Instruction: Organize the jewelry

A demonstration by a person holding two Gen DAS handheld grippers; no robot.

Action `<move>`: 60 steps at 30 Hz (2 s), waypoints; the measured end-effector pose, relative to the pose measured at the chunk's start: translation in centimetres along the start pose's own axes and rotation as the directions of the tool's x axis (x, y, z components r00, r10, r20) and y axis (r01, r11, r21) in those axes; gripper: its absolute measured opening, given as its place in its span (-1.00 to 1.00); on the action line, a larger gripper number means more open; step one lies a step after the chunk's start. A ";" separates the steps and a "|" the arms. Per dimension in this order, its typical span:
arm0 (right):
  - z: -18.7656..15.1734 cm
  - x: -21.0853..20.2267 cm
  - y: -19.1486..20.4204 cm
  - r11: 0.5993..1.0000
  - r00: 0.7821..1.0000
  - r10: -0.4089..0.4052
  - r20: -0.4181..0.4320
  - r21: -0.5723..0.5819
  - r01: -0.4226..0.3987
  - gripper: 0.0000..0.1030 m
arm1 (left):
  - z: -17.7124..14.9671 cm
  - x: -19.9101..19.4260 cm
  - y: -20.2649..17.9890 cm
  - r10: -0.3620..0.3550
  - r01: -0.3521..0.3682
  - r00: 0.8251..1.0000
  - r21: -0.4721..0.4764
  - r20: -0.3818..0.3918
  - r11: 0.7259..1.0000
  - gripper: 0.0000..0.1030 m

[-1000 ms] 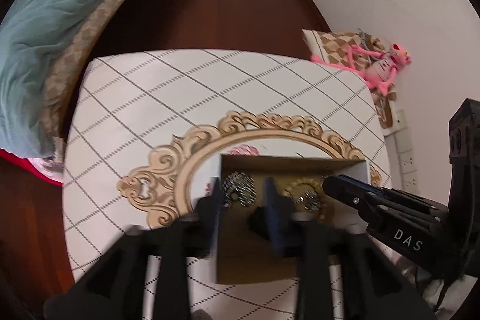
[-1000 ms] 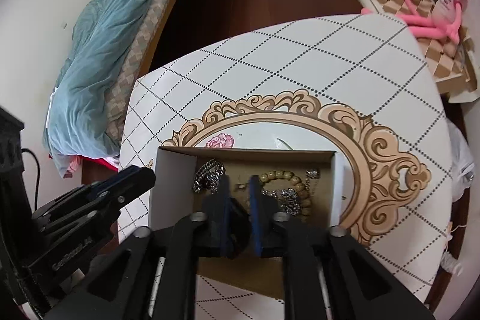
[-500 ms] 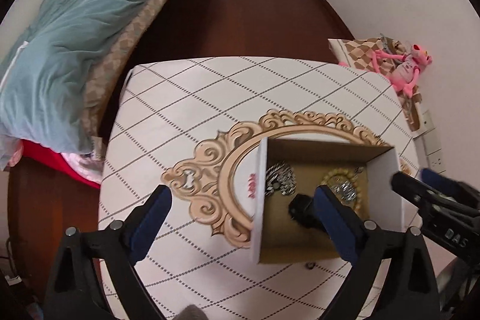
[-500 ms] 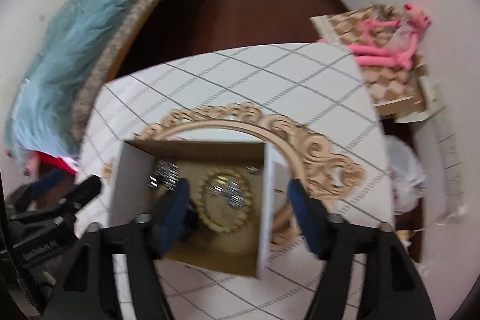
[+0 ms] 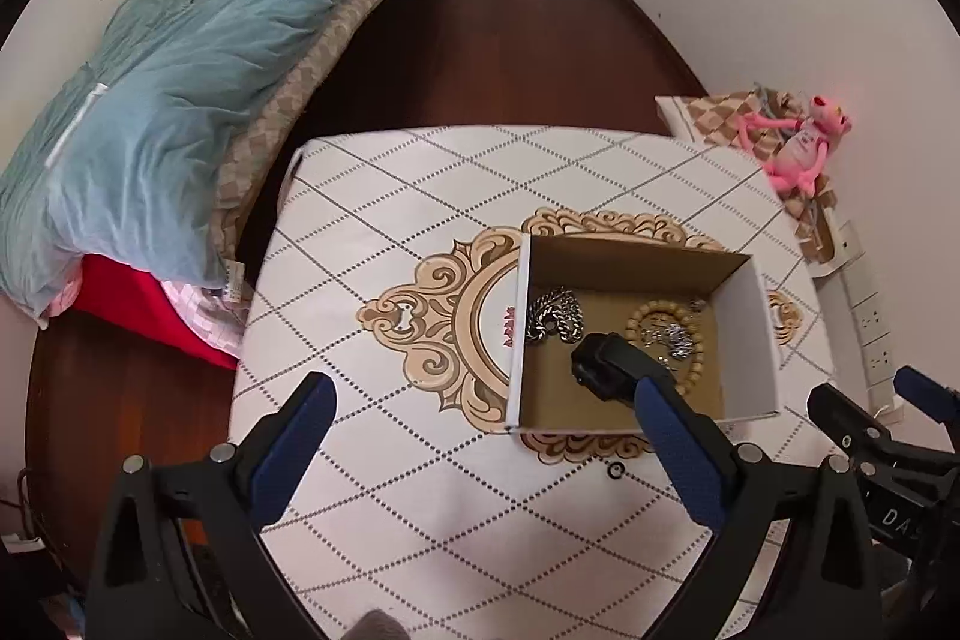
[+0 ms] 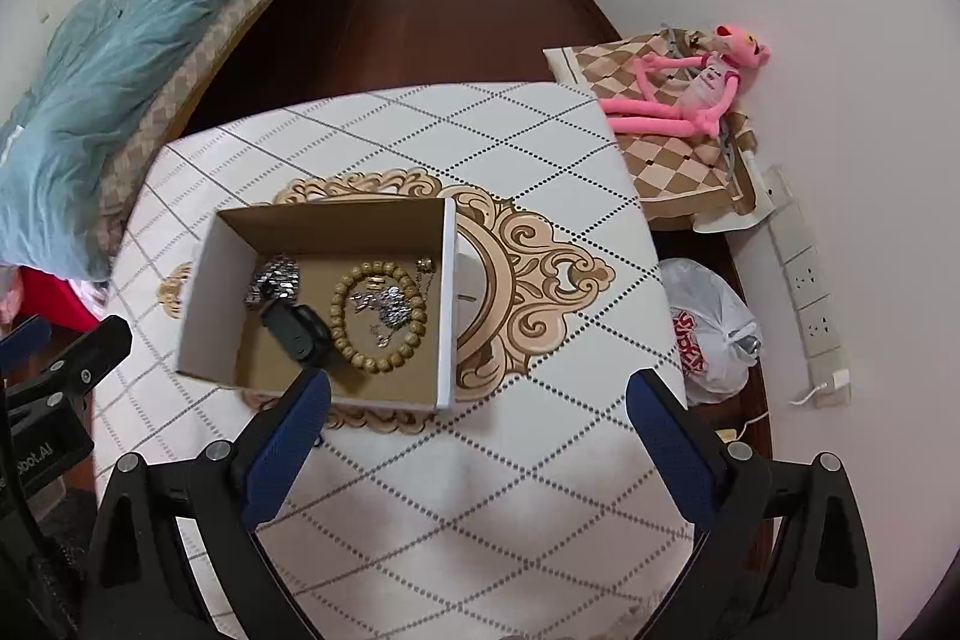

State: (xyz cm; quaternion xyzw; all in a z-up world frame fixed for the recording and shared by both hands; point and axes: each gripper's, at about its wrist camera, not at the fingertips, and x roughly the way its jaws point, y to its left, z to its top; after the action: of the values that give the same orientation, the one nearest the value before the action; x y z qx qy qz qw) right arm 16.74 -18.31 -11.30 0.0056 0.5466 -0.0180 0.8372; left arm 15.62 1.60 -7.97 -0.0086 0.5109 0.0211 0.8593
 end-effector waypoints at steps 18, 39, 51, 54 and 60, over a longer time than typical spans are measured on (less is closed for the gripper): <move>-5.2 -19.8 -0.6 1.000 0.966 -0.004 0.257 -0.004 0.005 0.94 | -3.3 -17.4 0.3 -0.020 0.016 0.978 0.021 0.205 1.000 0.98; -8.3 -28.2 -1.1 1.000 0.944 -0.027 0.330 0.000 0.028 0.96 | -6.0 -23.5 0.2 -0.029 0.030 0.974 -0.002 0.223 1.000 0.97; -4.7 -23.7 -1.4 1.000 0.963 -0.029 0.268 0.004 0.029 0.97 | -3.7 -19.6 0.0 0.002 0.001 0.983 -0.014 0.185 1.000 0.98; -3.7 -22.1 -1.2 1.000 0.970 -0.027 0.241 -0.003 0.028 0.97 | -2.7 -18.0 0.0 -0.002 0.003 0.989 -0.011 0.151 1.000 0.98; -1.5 -19.1 -0.8 0.999 0.981 -0.026 0.193 -0.021 0.031 0.97 | -0.9 -15.2 -0.2 0.000 0.000 0.996 -0.004 0.089 1.000 0.98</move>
State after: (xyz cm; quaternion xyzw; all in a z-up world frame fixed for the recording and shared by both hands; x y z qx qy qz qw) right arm 7.69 -18.58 5.56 -0.0139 0.4631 -0.0240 0.8859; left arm 7.58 0.98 4.90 -0.0093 0.4720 0.0224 0.8813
